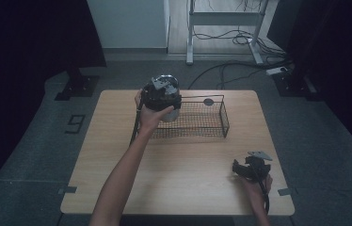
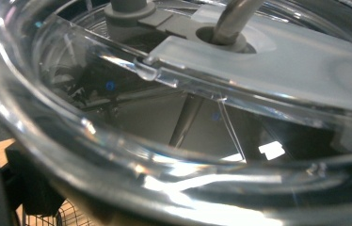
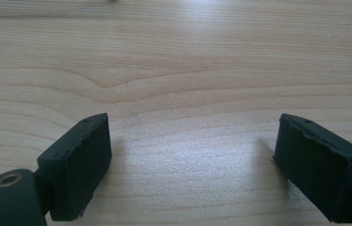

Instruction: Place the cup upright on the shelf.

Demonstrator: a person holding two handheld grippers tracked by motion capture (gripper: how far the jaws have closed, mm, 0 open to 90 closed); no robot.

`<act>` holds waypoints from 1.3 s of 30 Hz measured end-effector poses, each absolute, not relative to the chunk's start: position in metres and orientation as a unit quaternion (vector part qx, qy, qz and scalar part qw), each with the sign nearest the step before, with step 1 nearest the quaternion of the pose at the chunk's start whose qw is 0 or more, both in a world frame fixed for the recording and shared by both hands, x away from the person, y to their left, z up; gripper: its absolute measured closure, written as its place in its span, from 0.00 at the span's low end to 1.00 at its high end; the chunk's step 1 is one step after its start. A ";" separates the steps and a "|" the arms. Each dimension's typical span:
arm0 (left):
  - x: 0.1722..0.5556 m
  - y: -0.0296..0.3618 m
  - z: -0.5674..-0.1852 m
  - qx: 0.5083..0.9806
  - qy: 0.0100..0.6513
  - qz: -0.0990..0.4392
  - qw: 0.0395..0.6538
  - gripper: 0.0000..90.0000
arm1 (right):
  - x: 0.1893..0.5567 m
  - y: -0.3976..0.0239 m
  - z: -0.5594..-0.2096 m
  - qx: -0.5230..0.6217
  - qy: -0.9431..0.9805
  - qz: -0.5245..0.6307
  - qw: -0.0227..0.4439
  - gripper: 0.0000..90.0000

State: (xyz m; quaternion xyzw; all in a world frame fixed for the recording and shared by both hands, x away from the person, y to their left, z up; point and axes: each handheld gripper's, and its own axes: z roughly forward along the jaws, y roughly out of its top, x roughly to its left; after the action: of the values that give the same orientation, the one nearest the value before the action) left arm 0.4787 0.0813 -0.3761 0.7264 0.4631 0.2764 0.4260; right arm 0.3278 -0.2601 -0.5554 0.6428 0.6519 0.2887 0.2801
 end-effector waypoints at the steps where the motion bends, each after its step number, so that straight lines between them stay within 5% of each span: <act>1: 0.480 0.080 -0.378 0.726 0.465 0.276 0.425 0.04 | 0.328 -0.260 -0.555 0.643 0.652 0.289 0.280 0.12; 39: 0.511 0.086 -0.434 0.732 0.505 0.263 0.373 0.04 | 0.328 -0.260 -0.555 0.642 0.652 0.289 0.280 0.13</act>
State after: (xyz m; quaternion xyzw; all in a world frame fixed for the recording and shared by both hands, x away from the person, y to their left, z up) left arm 0.5107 0.0858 -0.4340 0.7320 0.5055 0.2630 0.3734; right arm 0.3278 -0.2601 -0.5554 0.6424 0.6523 0.2887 0.2801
